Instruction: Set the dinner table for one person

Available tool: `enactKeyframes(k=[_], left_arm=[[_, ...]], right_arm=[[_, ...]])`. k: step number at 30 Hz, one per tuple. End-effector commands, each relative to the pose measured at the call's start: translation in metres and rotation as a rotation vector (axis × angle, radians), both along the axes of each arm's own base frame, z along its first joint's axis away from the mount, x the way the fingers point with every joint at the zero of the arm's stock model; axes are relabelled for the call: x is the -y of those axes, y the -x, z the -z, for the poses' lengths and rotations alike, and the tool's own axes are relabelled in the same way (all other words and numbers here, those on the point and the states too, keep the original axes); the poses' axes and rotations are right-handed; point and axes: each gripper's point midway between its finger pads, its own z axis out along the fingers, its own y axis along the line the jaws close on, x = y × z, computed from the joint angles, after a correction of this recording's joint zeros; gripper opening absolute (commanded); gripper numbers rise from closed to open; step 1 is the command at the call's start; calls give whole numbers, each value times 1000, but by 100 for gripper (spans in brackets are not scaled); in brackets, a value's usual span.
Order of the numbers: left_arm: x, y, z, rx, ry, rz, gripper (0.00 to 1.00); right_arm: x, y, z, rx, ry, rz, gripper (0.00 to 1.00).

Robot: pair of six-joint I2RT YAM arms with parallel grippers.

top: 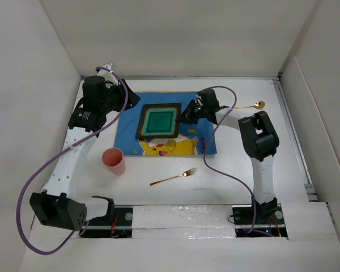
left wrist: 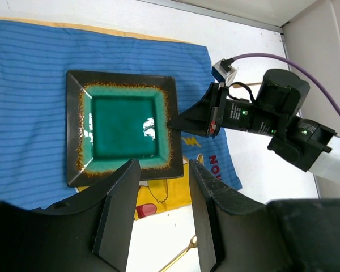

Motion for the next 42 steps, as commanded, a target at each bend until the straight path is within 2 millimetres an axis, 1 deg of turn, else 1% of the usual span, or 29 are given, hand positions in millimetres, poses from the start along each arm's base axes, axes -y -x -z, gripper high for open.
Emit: enactKeyframes(k=[1, 7, 8, 11, 12, 13, 15, 17, 21, 23, 24, 25, 26, 27, 28, 29, 30, 31, 32, 33, 34, 35, 36, 37, 38, 39, 40, 41, 42], left_arm=[[0, -4, -3, 35, -11, 4, 37], [1, -6, -1, 33, -9, 2, 37], [1, -5, -1, 33, -9, 2, 37], [0, -5, 0, 31, -10, 0, 37], [-1, -6, 0, 33, -11, -5, 37], [-1, -6, -1, 35, -16, -4, 37], [-3, -8, -3, 41, -23, -12, 37], [-6, -10, -11, 58, -45, -26, 37], [-13, -15, -31, 97, -70, -51, 34], [-12, -14, -41, 116, -65, -51, 30], [-13, -14, -52, 139, -57, -55, 25], [-12, -14, -58, 149, -50, -54, 21], [-12, -14, -63, 159, -46, -57, 13], [-12, -13, -75, 179, -36, -59, 0], [-12, -12, -82, 189, -29, -60, 0], [-12, -11, -89, 203, -24, -62, 0], [-13, -8, -102, 230, -15, -64, 0], [-13, -7, -109, 240, -5, -69, 0], [-14, -5, -116, 255, 2, -75, 0], [-15, 0, -131, 288, 13, -81, 0], [-17, 3, -138, 300, 21, -89, 0], [-20, 9, -157, 342, 31, -106, 10], [-23, 13, -169, 373, 36, -119, 16], [-25, 17, -179, 395, 44, -128, 22], [-30, 24, -202, 447, 55, -152, 30], [-33, 29, -214, 473, 62, -160, 32], [-34, 33, -224, 495, 69, -166, 34], [-36, 40, -240, 529, 86, -169, 35], [-35, 44, -247, 545, 97, -164, 36]], right_arm=[[-13, -10, -69, 138, -143, -93, 0], [-6, -13, -44, 70, -80, -95, 1], [-5, -14, -43, 62, -66, -93, 13], [0, -14, -32, 38, -12, -81, 33], [1, -17, -37, 47, 0, -77, 46], [9, -21, -32, 38, 41, -56, 50], [14, -25, -33, 47, 85, -41, 56], [22, -32, -38, 79, 153, -27, 57], [37, -36, -50, 109, 276, 26, 57], [48, -38, -54, 117, 331, 61, 56], [52, -37, -66, 140, 341, 69, 56], [58, -35, -65, 140, 376, 80, 54], [62, -32, -68, 144, 390, 81, 28], [57, -25, -83, 173, 385, 68, 16], [51, -19, -90, 206, 382, 49, 6], [42, -11, -99, 231, 373, 32, 0], [32, 0, -101, 249, 371, 5, 0], [9, 17, -119, 307, 363, -30, 0], [-3, 27, -126, 332, 360, -46, 0], [-15, 37, -133, 350, 353, -66, 0], [-39, 58, -142, 375, 338, -110, 0], [-51, 65, -153, 402, 322, -114, 0], [-63, 76, -157, 413, 311, -142, 0], [-85, 95, -162, 433, 297, -178, 0], [-95, 103, -166, 444, 292, -194, 0], [-105, 112, -169, 453, 286, -215, 0], [-115, 118, -182, 476, 271, -226, 0], [-132, 132, -176, 475, 275, -268, 6], [-139, 138, -176, 478, 276, -288, 14]])
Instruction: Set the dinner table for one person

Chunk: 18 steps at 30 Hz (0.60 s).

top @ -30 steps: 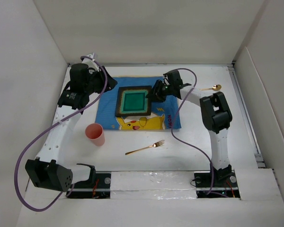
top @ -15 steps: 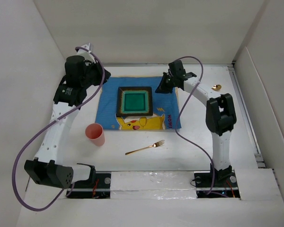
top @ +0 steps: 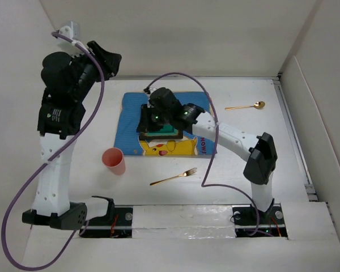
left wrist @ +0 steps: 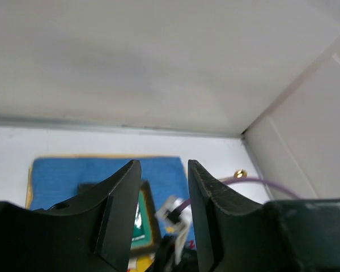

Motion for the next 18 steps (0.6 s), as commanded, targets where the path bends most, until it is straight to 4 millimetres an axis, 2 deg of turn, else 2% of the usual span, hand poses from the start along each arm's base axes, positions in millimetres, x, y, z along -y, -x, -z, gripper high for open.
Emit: enactKeyframes(k=[1, 2, 4, 5, 6, 7, 8, 9, 10, 12, 13, 15, 18], left_arm=[[-9, 37, -68, 178, 60, -15, 36], [-6, 42, -75, 193, 73, 6, 36], [-2, 45, -78, 200, 83, 28, 36], [0, 45, -75, 194, 82, 42, 37], [1, 46, -76, 196, 87, 46, 37], [2, 45, -73, 189, 86, 49, 37], [2, 44, -70, 183, 85, 50, 37], [2, 45, -69, 184, 85, 53, 37], [3, 44, -68, 180, 84, 56, 37], [5, 44, -64, 173, 80, 65, 37], [5, 44, -63, 172, 81, 70, 37], [7, 41, -57, 157, 77, 74, 37], [7, 42, -52, 150, 71, 75, 37]], right_arm=[[-21, 1, -31, 80, -15, -13, 22], [-36, 12, -16, 66, 13, -46, 38], [-48, 24, -8, 62, 43, -83, 50], [-57, 26, -19, 78, 27, -93, 55], [-69, 36, -1, 61, 59, -118, 56], [-72, 39, 4, 64, 81, -119, 56], [-78, 41, 2, 75, 77, -121, 58], [-82, 37, 18, 62, 105, -118, 58], [-84, 43, 26, 55, 133, -123, 58], [-90, 45, 29, 65, 145, -123, 58], [-94, 50, 40, 54, 166, -135, 58], [-97, 49, 44, 51, 170, -135, 57], [-104, 59, 54, 38, 182, -151, 51]])
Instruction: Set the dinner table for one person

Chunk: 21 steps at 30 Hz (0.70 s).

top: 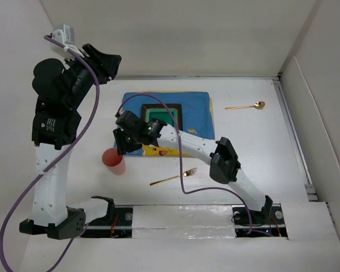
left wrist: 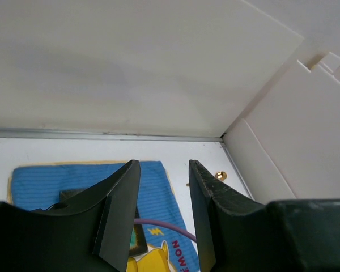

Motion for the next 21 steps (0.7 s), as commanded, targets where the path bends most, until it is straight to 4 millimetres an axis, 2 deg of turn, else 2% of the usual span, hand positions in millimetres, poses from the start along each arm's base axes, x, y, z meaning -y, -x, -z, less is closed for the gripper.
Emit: enactKeyframes(k=[1, 4, 5, 6, 7, 8, 9, 11, 12, 15, 16, 17, 18, 19, 20, 21], left_arm=[[7, 5, -5, 33, 5, 35, 37], [7, 3, 2, 19, -3, 31, 37], [7, 2, 6, 11, -6, 31, 37], [7, 2, 7, 10, -9, 31, 37], [7, 1, 9, 7, -13, 32, 37], [7, 2, 11, 3, -15, 31, 37], [6, 1, 11, 3, -20, 29, 37], [6, 0, 14, -2, -24, 27, 37], [6, -1, 16, -8, -28, 27, 37], [7, -3, 24, -22, -34, 30, 37], [8, -5, 27, -28, -36, 31, 37], [8, -6, 33, -41, -39, 35, 37], [9, -6, 35, -44, -40, 39, 37], [11, -6, 39, -53, -38, 52, 37], [13, -7, 42, -56, -35, 57, 37], [13, -8, 46, -64, -34, 60, 37]], right_arm=[[-7, 3, -27, 45, -36, -4, 50], [-8, 3, -19, 25, -34, 11, 37], [-10, 9, -20, 22, -37, 7, 14], [-10, 4, -23, 38, -43, 37, 5], [-9, 0, -29, 52, -52, 58, 0], [-8, -1, -34, 63, -60, 67, 0], [-8, -4, -56, 88, -109, 81, 0], [1, -16, -72, 106, -137, 119, 0], [14, -31, -92, 117, -168, 155, 0], [49, -62, -125, 164, -204, 238, 0], [72, -89, -132, 177, -206, 298, 0], [88, -103, -135, 184, -204, 333, 0], [105, -115, -127, 178, -182, 362, 0], [124, -126, -138, 188, -194, 397, 0], [156, -152, -136, 194, -183, 460, 0], [171, -167, -137, 204, -180, 494, 0]])
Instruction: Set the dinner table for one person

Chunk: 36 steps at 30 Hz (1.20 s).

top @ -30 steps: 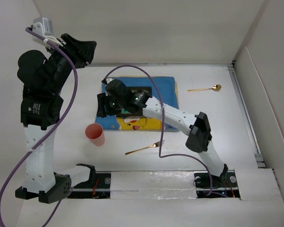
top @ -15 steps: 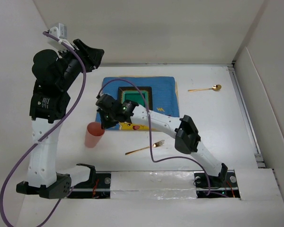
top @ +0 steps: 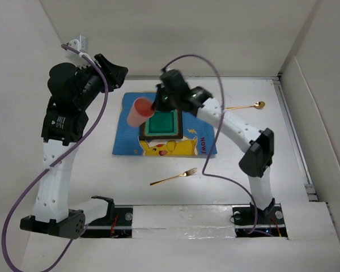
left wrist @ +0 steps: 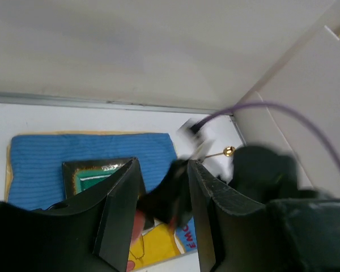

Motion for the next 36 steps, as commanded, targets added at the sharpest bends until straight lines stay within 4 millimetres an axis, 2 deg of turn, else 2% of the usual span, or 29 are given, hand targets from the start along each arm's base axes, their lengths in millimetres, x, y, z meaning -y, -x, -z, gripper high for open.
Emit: enactKeyframes(k=[1, 2, 5, 6, 8, 9, 10, 11, 12, 15, 16, 20, 25, 26, 34, 36], left_arm=[[6, 6, -7, 48, 4, 37, 36], [8, 3, -1, 35, 5, 44, 37], [9, -2, 10, 11, 1, 48, 36], [10, -3, 13, 6, -2, 51, 36], [11, -7, 24, -15, -6, 51, 36], [12, -8, 28, -24, -5, 54, 36], [12, -9, 31, -32, -5, 57, 36], [13, -10, 38, -47, -8, 58, 36], [13, -11, 42, -53, -9, 60, 36], [14, -14, 58, -87, -19, 62, 36], [13, -14, 61, -93, -21, 56, 36], [12, -17, 84, -139, -35, 52, 36], [14, -19, 102, -176, -44, 58, 36], [14, -20, 106, -186, -45, 60, 36], [14, -23, 119, -214, -58, 59, 36], [15, -23, 124, -224, -59, 61, 36]], right_arm=[[82, -73, -37, 98, -46, 208, 0], [113, -96, -36, 100, -30, 278, 0], [158, -121, -29, 101, 17, 366, 0], [185, -135, -26, 96, 38, 414, 0], [207, -152, -21, 93, 63, 463, 0], [227, -161, -18, 87, 88, 498, 0], [237, -167, -16, 86, 107, 524, 0], [243, -174, -22, 102, 107, 540, 0], [256, -181, -6, 74, 144, 557, 0], [267, -190, 0, 55, 174, 574, 0], [276, -194, 12, 38, 199, 593, 0], [297, -202, 28, 17, 220, 630, 0], [301, -206, 46, -13, 229, 630, 0], [303, -207, 54, -23, 247, 634, 0], [303, -209, 81, -70, 285, 631, 0], [303, -210, 82, -72, 284, 637, 0]])
